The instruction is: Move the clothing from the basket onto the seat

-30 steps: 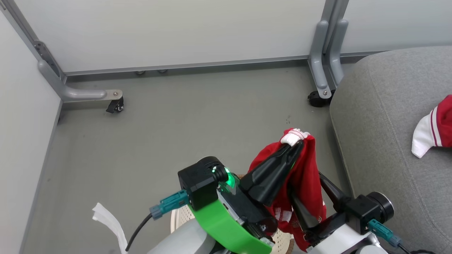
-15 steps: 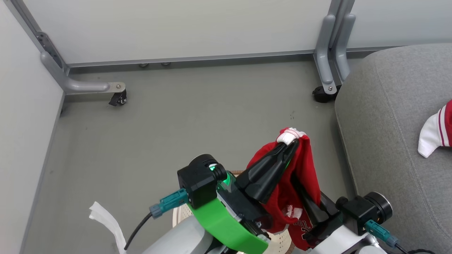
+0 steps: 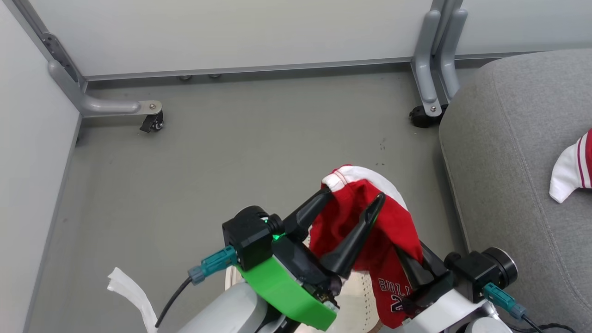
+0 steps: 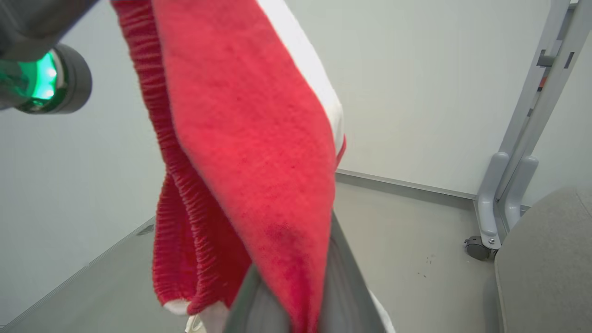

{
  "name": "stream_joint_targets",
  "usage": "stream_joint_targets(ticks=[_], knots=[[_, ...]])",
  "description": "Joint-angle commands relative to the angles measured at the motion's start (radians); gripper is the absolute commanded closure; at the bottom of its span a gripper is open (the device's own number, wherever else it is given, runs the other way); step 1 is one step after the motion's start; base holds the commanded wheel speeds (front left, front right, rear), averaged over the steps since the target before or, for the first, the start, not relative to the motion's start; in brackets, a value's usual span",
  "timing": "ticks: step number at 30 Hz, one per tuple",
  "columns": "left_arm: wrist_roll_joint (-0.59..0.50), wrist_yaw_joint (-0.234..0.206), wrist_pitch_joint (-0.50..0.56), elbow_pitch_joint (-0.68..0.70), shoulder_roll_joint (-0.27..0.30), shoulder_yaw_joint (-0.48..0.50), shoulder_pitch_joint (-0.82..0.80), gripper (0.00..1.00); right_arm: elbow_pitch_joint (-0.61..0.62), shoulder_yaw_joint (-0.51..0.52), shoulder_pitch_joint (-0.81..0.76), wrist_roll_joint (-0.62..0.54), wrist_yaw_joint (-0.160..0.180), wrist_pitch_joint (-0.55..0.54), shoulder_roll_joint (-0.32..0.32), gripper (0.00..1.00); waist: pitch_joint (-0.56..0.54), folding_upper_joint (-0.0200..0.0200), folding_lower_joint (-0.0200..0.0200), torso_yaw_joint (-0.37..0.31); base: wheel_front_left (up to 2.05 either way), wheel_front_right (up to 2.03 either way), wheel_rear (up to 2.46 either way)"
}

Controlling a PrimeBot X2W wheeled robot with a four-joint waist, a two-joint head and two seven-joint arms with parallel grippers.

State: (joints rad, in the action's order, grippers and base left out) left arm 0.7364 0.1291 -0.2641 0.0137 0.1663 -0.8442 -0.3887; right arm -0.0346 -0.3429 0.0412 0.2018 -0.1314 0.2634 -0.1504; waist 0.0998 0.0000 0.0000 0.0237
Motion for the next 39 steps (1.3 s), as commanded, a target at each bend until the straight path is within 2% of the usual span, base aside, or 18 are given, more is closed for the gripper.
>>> stream_joint_targets(ticks=[1,11,17,32,39], knots=[[-0.01,0.003,0.0,-0.003,0.007,0.0,0.013,0.0,0.004,0.004,0.004,0.005,0.002,0.002,0.0,1.0,0.0,0.0,0.0,0.001,0.0,0.0,0.0],[-0.026,0.003,0.0,-0.018,0.019,-0.003,0.012,0.0,0.013,0.024,0.006,0.011,0.002,0.002,0.01,1.0,0.005,0.0,0.0,0.0,0.0,0.0,0.0],[-0.036,0.003,0.0,-0.029,0.033,0.0,0.022,0.0,0.027,0.069,0.015,0.01,0.002,0.002,0.024,1.0,0.016,0.0,0.0,-0.029,0.0,0.0,0.0],[-0.074,0.003,0.0,-0.043,0.102,0.062,0.061,0.0,0.096,0.237,0.013,-0.009,0.002,0.002,0.054,1.0,0.071,0.0,0.0,-0.204,0.0,0.0,0.0],[-0.179,0.003,0.0,-0.034,0.147,0.123,0.086,0.0,0.132,0.267,-0.014,-0.009,0.002,0.002,0.072,1.0,0.102,0.0,0.0,-0.315,0.0,0.0,0.0]])
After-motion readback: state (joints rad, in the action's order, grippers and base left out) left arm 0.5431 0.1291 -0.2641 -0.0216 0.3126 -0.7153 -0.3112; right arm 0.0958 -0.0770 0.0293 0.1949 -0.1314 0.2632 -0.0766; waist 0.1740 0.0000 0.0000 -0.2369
